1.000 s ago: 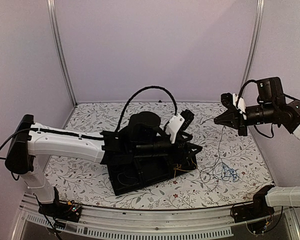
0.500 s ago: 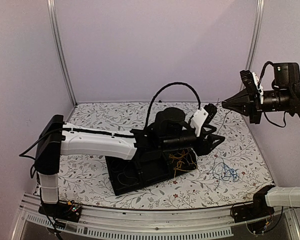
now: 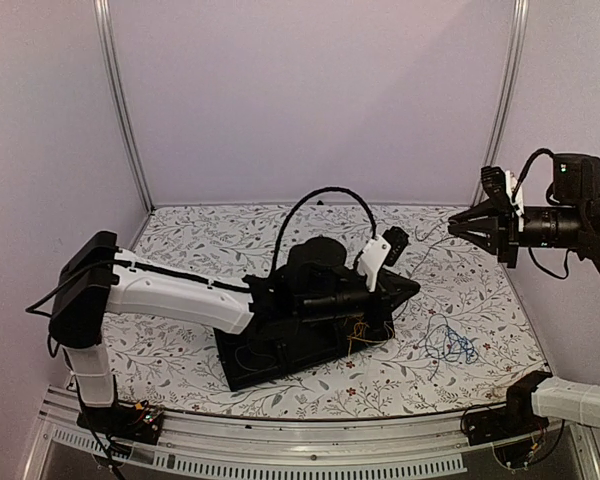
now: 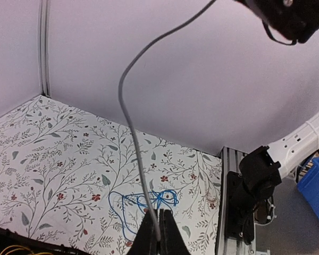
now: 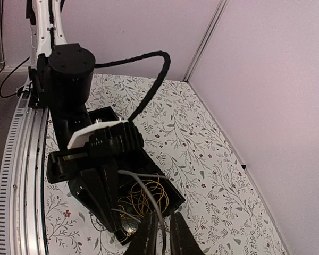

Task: Untangle the cables

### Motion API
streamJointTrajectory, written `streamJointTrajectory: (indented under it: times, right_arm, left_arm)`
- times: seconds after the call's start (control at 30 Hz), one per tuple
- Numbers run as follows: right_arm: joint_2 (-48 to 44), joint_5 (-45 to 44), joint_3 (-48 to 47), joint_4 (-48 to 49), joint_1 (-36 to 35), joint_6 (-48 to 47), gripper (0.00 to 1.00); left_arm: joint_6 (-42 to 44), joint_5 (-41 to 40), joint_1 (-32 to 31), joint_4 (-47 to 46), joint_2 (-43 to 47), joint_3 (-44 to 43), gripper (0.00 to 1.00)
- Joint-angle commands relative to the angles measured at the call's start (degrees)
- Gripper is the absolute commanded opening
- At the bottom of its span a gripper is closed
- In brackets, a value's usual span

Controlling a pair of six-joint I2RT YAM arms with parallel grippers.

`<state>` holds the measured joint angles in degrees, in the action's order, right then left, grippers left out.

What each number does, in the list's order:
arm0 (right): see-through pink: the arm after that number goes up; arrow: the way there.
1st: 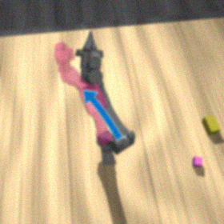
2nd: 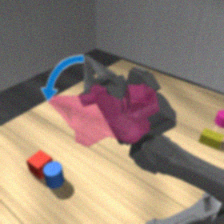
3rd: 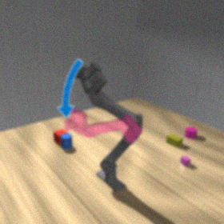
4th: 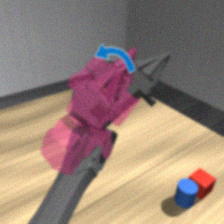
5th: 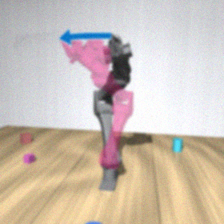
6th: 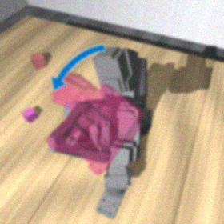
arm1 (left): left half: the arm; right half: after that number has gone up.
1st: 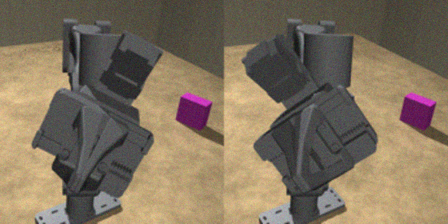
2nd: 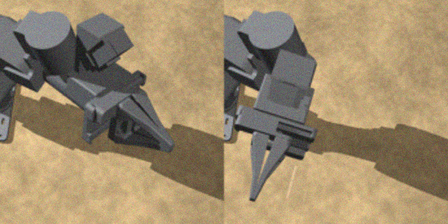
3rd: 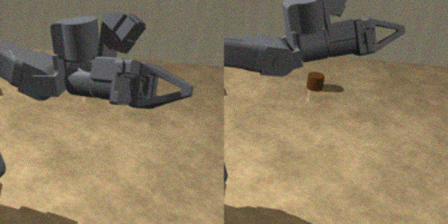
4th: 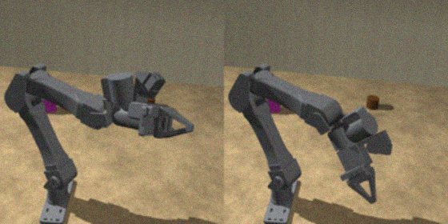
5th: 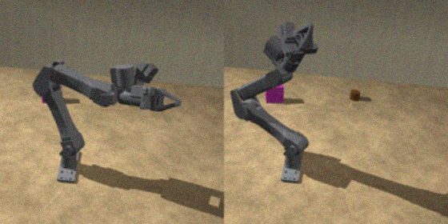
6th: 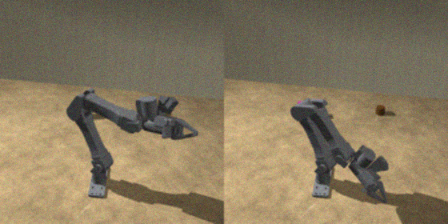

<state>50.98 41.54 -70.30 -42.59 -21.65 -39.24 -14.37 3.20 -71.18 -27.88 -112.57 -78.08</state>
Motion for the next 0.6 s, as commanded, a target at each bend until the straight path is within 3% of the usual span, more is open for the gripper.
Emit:
streamJointTrajectory:
  times: [0.0, 0.07, 0.13, 0.33, 0.57]
  right_arm:
    - [-3.31, -7.11, 9.57, 6.57, 1.63, 2.14, 0.24]
    - [-4.82, -7.26, 13.75, 7.91, 2.06, 2.36, 0.41]
    - [-5.28, -7.26, 18.35, 9.78, 2.09, 2.65, 0.48]
    - [-4.09, -8.22, 31.52, 19.9, 2.25, 4.73, 0.5]
    - [-2.62, -11.67, 32.95, 21.46, 2.39, 4.53, 0.5]
  left_arm:
    - [-0.12, -2.97, 0.02, 1.54, 10.99, 5.1, 0.0]
    - [0.12, -5.85, 0.35, 5.68, 15.05, 7.69, 0.0]
    - [-0.04, -8.34, 0.72, 9.25, 19.28, 10.67, 0.0]
    - [-2.45, -15.32, 2.17, 21.93, 32.23, 18.81, 0.0]
    - [-5.57, -25.32, 3.41, 26.11, 46.84, 31.24, 0.0]
